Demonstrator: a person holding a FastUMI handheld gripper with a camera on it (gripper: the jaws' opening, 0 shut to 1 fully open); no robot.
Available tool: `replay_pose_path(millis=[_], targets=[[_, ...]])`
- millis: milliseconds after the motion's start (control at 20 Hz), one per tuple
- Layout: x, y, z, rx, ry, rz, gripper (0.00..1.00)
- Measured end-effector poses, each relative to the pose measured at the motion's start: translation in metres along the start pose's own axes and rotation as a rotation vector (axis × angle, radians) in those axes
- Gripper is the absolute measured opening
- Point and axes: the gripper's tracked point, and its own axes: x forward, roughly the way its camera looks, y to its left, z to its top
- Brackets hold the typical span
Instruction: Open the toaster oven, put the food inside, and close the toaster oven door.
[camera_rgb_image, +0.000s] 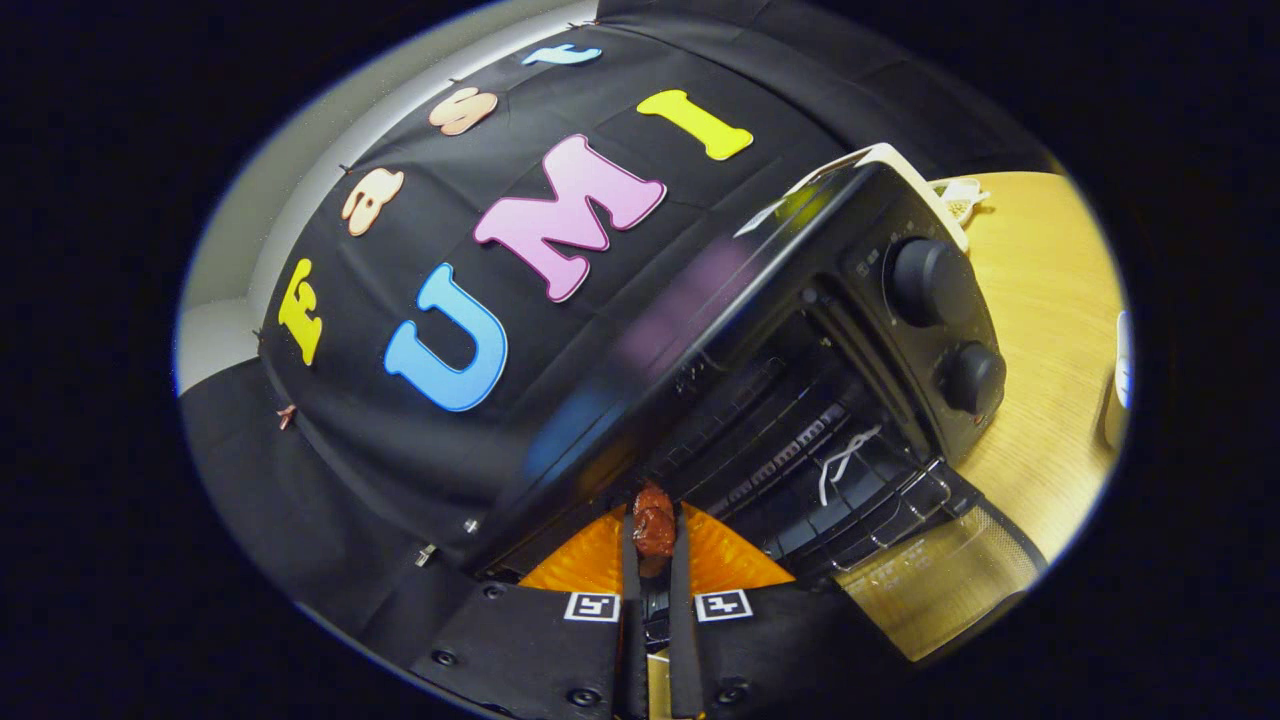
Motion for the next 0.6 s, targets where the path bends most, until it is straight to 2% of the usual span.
replay_pose_path(millis=[350,450,600], targets=[[-0.001,-0.006,0.006,-0.059,-0.034,-0.018,0.19],[-0.003,-0.013,0.006,-0.102,-0.012,-0.035,0.37],[-0.015,-0.021,0.009,-0.175,0.011,-0.062,0.83]])
